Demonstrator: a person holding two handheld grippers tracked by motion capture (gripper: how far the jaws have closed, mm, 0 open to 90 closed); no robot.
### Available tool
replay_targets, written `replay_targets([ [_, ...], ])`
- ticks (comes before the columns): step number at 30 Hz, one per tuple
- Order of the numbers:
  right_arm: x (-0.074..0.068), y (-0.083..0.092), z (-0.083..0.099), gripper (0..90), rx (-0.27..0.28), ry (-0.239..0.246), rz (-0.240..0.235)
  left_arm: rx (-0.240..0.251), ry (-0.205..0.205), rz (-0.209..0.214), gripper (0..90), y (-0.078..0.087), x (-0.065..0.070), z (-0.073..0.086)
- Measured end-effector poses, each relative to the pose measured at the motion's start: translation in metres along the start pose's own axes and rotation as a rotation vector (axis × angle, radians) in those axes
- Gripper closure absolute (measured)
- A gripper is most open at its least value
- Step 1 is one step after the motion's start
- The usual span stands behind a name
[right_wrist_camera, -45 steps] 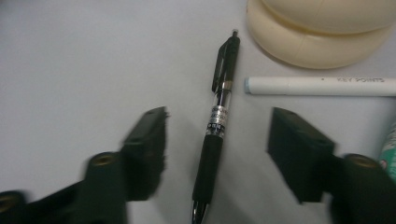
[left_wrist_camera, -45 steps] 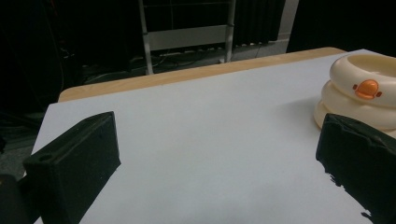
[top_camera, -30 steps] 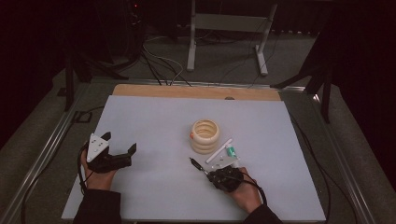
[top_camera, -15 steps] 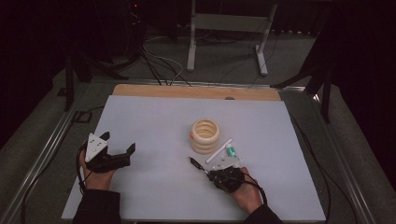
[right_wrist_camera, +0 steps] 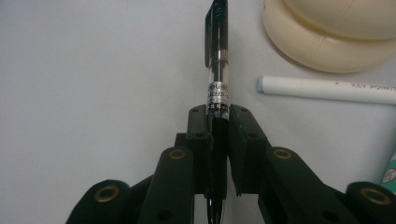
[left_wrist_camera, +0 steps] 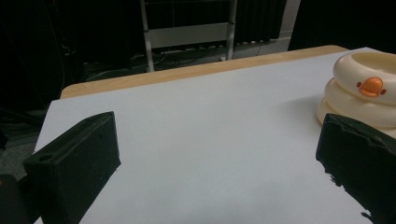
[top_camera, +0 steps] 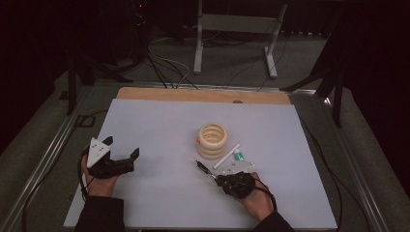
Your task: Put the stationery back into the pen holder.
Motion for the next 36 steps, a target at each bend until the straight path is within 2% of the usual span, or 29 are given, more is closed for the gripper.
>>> replay_targets([
  [19,0.005,0.020,-0.011,79.7,0.042,0.008,-0.003,0.000,0.005,-0.006,0.0,0.001,-0.001,-0.001],
  [36,0.016,0.037,-0.032,79.7,0.065,0.029,0.005,-0.007,0.003,-0.002,0.0,0.001,0.000,0.000],
])
Point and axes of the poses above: each handheld gripper's, and its own axes: y roughly backward along the jaws, z roughly out of its underside, x roughly to its right, the point moved 1 cm from there along -y, roughly forward along the jaws, and after that the axes turned 10 degrees about y, right-handed, at the moved point
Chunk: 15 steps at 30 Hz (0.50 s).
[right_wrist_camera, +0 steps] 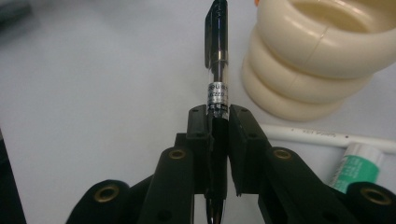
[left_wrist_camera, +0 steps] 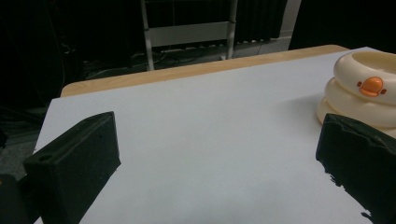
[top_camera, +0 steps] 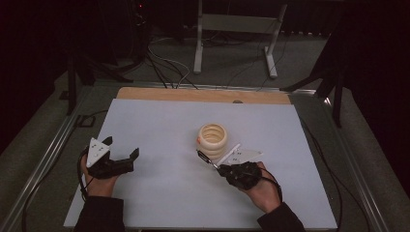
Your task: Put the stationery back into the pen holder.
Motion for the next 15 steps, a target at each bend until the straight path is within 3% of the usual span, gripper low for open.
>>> replay_targets([
  [15,0.021,0.018,-0.018,79.7,0.021,0.007,0.046,-0.002,0.001,0.000,0.0,0.000,0.000,0.000],
])
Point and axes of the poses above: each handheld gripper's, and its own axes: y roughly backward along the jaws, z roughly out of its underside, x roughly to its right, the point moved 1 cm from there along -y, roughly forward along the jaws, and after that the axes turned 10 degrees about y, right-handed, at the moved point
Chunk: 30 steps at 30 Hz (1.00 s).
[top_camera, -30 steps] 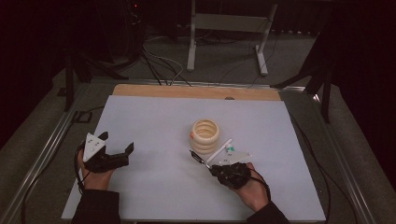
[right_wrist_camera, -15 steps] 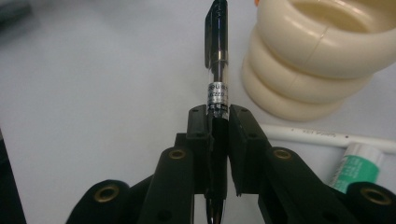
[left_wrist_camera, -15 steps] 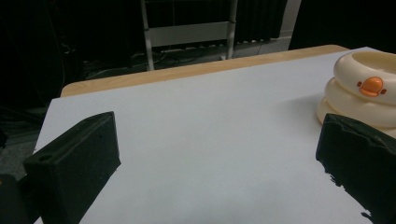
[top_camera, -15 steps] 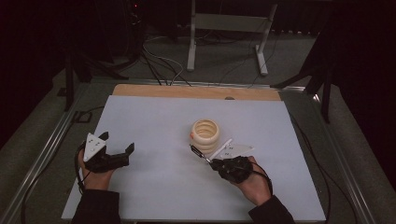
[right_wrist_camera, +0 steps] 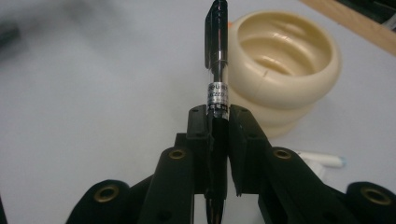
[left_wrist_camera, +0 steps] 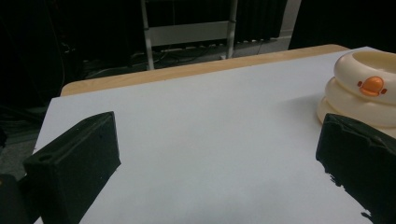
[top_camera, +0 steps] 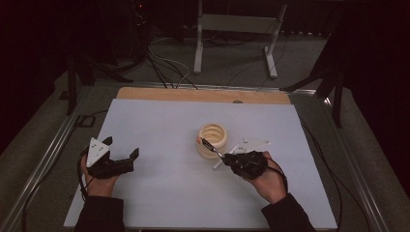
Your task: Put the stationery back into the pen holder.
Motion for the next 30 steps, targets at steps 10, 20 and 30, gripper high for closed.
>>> replay_targets([
  [10,0.021,0.007,-0.012,79.6,-0.002,0.000,0.023,0.000,0.007,0.000,0.0,0.000,-0.001,0.000],
  [20,0.038,0.006,-0.021,79.6,-0.032,0.009,0.027,-0.004,0.007,-0.001,0.0,0.000,-0.001,0.000],
  [30,0.047,0.000,-0.028,79.5,-0.084,0.019,0.023,-0.005,0.009,-0.001,0.0,0.000,-0.002,0.000],
])
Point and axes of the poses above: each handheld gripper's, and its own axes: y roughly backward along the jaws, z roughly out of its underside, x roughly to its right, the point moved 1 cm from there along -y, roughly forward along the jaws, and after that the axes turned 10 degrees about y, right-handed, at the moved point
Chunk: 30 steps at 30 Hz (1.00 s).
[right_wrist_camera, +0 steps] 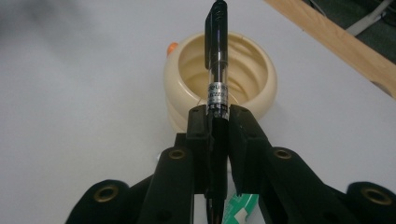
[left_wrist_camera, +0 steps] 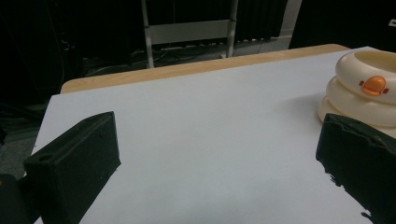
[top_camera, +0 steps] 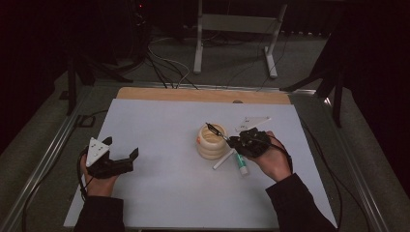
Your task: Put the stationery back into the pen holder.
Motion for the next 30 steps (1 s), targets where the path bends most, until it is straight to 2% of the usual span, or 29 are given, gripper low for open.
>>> replay_targets([
  [11,0.008,-0.007,-0.002,79.1,-0.044,-0.020,-0.019,0.000,0.002,0.000,0.0,0.000,0.000,0.000],
  [30,0.018,-0.016,-0.016,78.6,-0.064,-0.039,-0.031,0.001,0.003,-0.001,0.0,0.000,-0.001,0.000],
])
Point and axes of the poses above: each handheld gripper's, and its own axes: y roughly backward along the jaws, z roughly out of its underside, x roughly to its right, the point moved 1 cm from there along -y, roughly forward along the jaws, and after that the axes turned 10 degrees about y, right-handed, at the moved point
